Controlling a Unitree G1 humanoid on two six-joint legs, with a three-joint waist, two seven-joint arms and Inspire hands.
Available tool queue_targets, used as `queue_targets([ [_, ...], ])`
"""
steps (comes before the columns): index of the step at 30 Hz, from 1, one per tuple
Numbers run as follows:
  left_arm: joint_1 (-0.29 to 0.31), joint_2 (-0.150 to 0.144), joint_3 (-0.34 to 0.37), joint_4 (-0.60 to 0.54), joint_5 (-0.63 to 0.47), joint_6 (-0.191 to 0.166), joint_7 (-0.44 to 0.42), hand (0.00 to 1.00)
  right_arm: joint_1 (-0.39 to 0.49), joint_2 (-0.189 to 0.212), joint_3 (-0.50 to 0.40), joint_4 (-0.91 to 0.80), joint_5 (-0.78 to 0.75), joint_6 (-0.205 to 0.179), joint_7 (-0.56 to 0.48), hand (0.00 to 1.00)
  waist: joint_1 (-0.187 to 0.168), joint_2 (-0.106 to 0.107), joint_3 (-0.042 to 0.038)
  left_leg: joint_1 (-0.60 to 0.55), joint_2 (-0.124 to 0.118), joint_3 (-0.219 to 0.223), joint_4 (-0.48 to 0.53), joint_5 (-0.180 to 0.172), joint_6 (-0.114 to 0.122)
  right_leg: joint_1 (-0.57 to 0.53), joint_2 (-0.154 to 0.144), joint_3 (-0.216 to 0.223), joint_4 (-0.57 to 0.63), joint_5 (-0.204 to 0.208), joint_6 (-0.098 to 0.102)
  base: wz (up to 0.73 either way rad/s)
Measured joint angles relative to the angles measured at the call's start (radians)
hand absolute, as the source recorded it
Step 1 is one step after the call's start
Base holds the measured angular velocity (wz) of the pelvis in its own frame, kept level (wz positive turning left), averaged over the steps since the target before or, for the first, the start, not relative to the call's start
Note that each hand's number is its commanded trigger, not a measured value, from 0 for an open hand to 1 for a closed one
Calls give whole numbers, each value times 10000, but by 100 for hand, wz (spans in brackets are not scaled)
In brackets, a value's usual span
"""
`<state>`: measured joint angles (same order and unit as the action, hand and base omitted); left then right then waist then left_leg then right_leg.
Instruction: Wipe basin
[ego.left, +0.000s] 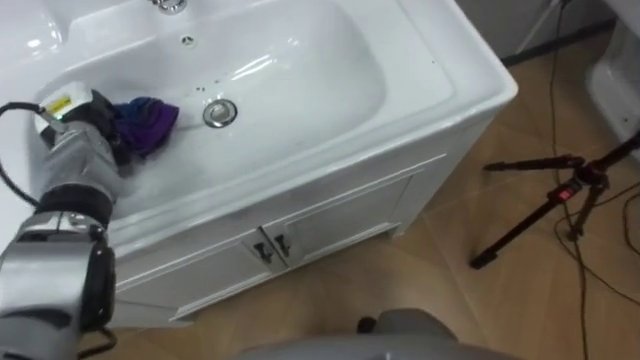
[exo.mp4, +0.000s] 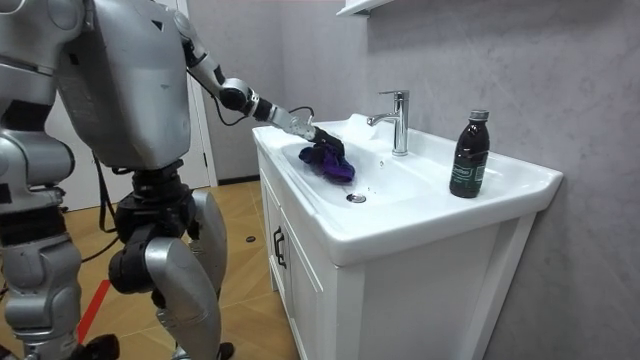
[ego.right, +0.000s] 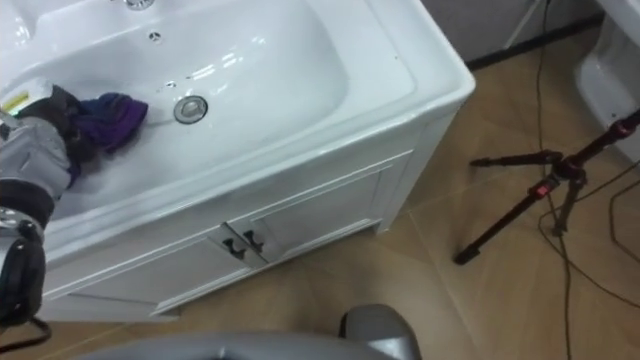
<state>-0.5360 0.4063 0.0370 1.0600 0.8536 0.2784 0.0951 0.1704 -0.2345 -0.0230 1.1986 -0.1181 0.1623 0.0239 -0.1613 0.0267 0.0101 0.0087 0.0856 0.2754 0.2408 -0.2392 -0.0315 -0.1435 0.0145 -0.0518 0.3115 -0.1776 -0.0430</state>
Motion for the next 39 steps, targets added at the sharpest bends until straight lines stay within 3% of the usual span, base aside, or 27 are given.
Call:
queue_targets([
  [11, -647, 12, -209, 479, -1771, 9, 564, 100, 51, -4, 406, -109, 320, -102, 7, 0, -36, -89, 38, -365, 95, 238, 179, 0, 0, -308, 26, -54, -9, 105, -51, -4],
  [23, -718, 37, -482, 620, -1872, 45, 683, 100, 118, -3, 630, -104, 1527, -193, 11, 0, -161, -33, 74, -341, 78, 307, 189, 0, 0, -313, 48, 134, -16, 108, -43, -2],
  [27, -738, 20, -701, 620, -1966, 38, 679, 100, 126, -1, 806, -30, 1562, -207, 13, 0, -370, -32, 76, -320, 73, 321, 190, 0, 0, -319, 60, 187, -9, 112, -38, -3],
  [35, -1035, -80, -994, 425, -3462, -108, 677, 100, -58, 31, 771, 420, 1473, -429, 15, 0, -1024, -36, 86, -292, 83, 487, 185, -1, 1, -321, 45, 191, -7, 123, -29, -2],
  [39, -1119, -478, -1002, -150, -4029, -445, 676, 100, -47, 46, 767, 462, 1415, -424, 28, 0, -1155, -84, 118, -222, 80, 534, 160, -1, 1, -303, 55, 203, 3, 123, -28, -6],
])
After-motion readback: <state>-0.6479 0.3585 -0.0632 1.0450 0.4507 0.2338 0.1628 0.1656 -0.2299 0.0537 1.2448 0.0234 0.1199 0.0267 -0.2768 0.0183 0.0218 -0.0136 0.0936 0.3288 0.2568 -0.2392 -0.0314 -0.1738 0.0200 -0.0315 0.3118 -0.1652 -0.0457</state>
